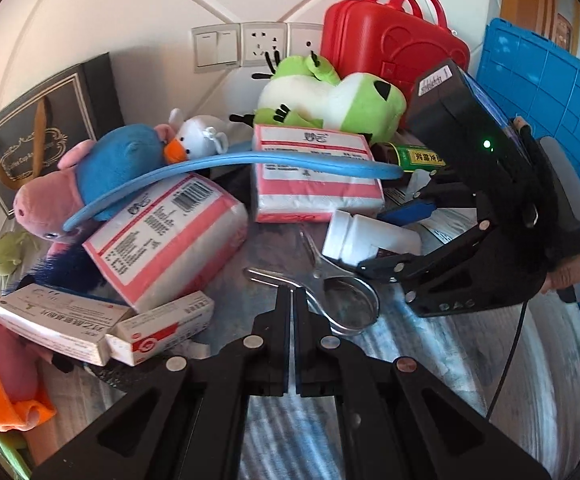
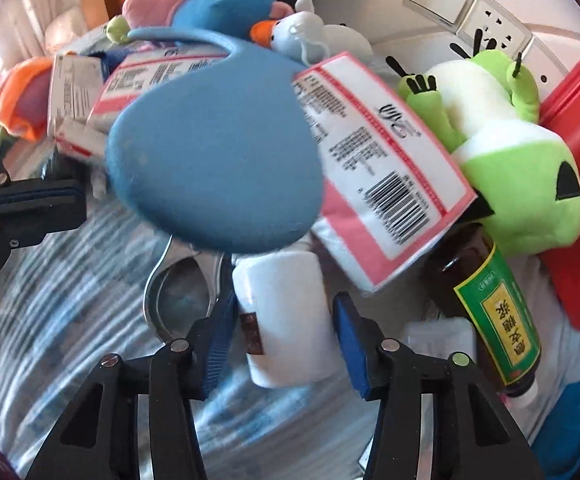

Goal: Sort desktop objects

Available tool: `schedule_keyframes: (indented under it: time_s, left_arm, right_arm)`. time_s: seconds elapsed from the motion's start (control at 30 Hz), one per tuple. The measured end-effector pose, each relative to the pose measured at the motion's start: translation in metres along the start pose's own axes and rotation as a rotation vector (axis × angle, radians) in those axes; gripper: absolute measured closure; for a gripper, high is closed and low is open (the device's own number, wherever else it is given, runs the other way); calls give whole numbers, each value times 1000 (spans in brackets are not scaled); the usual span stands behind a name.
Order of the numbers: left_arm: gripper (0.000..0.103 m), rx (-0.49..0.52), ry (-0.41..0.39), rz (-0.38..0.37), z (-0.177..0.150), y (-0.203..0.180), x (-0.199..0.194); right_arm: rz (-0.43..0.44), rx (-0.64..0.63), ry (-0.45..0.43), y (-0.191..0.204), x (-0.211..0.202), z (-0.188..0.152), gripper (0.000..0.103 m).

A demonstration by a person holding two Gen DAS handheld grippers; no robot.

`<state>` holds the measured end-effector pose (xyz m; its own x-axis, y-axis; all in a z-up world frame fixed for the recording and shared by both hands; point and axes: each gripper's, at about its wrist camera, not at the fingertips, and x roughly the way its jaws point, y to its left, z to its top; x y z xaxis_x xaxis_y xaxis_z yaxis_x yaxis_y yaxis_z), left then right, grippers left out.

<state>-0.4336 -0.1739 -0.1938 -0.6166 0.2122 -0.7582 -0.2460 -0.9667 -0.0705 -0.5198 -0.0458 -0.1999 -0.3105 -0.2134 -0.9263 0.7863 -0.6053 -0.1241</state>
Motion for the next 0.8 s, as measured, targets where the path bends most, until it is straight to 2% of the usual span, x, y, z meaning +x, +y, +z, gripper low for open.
schedule_keyframes:
  time_s: [0.13, 0.23, 0.37, 0.47, 0.57, 0.63, 0.8]
  left_arm:
    - [102, -5, 34, -31, 4, -13, 17]
    - [102, -2, 59, -47, 6, -23, 29]
    - [102, -46, 102, -45, 8, -30, 52]
    - [102, -98, 137, -60, 7, -31, 69]
    - [103, -100, 143, -24, 6, -37, 80]
    - [102, -118, 142, -16, 6, -37, 82]
    - [102, -135, 140, -55, -1, -31, 83]
  right_arm:
    - [-40, 53, -24, 5, 6, -6, 56]
    - [19, 207, -78, -11, -5, -23, 57]
    - [50, 361, -152, -30, -31, -49, 57]
    - [51, 392, -158, -33, -40, -62, 57]
    - [64, 426, -177, -33, -53, -78, 57]
    - [66, 447, -186, -42, -52, -73, 57]
    - [96, 492, -216, -52, -55, -68, 57]
